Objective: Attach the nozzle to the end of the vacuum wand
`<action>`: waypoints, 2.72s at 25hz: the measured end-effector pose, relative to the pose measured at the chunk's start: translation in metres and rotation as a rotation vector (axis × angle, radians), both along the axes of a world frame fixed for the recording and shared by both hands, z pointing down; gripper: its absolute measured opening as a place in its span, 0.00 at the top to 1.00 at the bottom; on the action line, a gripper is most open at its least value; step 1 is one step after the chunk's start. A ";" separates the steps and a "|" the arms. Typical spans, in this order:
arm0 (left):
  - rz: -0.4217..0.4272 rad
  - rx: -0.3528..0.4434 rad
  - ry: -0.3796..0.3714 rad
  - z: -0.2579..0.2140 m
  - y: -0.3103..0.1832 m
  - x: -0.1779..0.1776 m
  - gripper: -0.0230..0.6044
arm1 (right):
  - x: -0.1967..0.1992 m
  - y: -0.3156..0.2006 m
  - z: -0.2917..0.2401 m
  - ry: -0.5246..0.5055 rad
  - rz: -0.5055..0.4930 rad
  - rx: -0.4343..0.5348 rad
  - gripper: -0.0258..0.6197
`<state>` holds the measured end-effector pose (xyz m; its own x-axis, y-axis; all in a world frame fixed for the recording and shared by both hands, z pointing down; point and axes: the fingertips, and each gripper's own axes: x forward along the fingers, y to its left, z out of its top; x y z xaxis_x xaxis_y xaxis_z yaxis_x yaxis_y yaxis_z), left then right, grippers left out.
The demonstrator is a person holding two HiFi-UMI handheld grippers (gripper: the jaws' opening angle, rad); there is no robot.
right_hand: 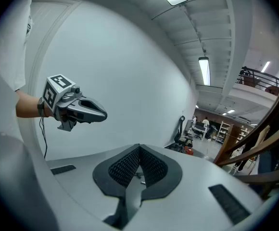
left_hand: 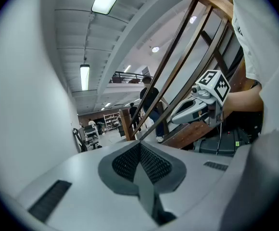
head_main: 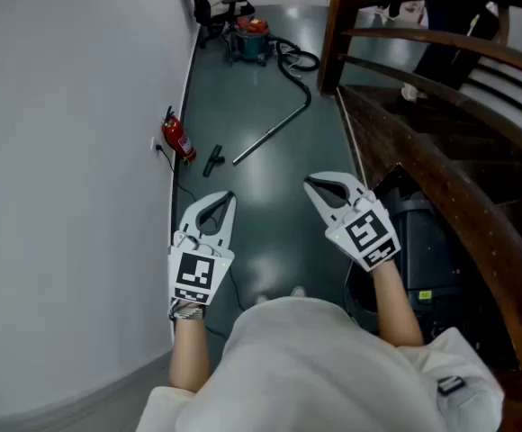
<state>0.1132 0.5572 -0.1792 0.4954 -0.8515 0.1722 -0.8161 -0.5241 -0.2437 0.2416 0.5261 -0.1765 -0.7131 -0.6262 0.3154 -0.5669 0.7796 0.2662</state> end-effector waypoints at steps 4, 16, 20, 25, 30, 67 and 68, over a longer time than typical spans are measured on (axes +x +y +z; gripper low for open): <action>0.002 -0.009 -0.002 0.005 0.000 0.000 0.96 | -0.001 -0.001 0.003 0.002 -0.009 -0.001 0.92; -0.014 -0.026 0.014 0.012 -0.004 -0.011 0.96 | 0.001 -0.005 0.013 -0.021 -0.008 -0.033 0.91; -0.018 -0.030 0.021 0.015 -0.004 -0.016 0.96 | -0.001 -0.007 0.012 -0.025 -0.002 -0.033 0.91; -0.015 -0.040 0.047 0.016 -0.001 -0.025 0.96 | -0.010 -0.007 0.007 -0.062 0.007 -0.045 0.91; -0.026 -0.034 0.060 0.018 0.007 -0.045 0.96 | -0.026 0.000 0.004 -0.065 0.016 -0.039 0.91; -0.066 -0.064 0.049 0.043 -0.122 -0.090 0.96 | -0.084 -0.139 0.023 -0.093 -0.068 -0.065 0.91; -0.068 -0.064 0.045 0.043 -0.136 -0.090 0.96 | -0.084 -0.154 0.023 -0.096 -0.066 -0.068 0.91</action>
<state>0.0229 0.4215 -0.1364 0.4449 -0.8715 0.2064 -0.8597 -0.4802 -0.1741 0.1578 0.3725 -0.1533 -0.7812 -0.5561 0.2839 -0.5337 0.8307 0.1586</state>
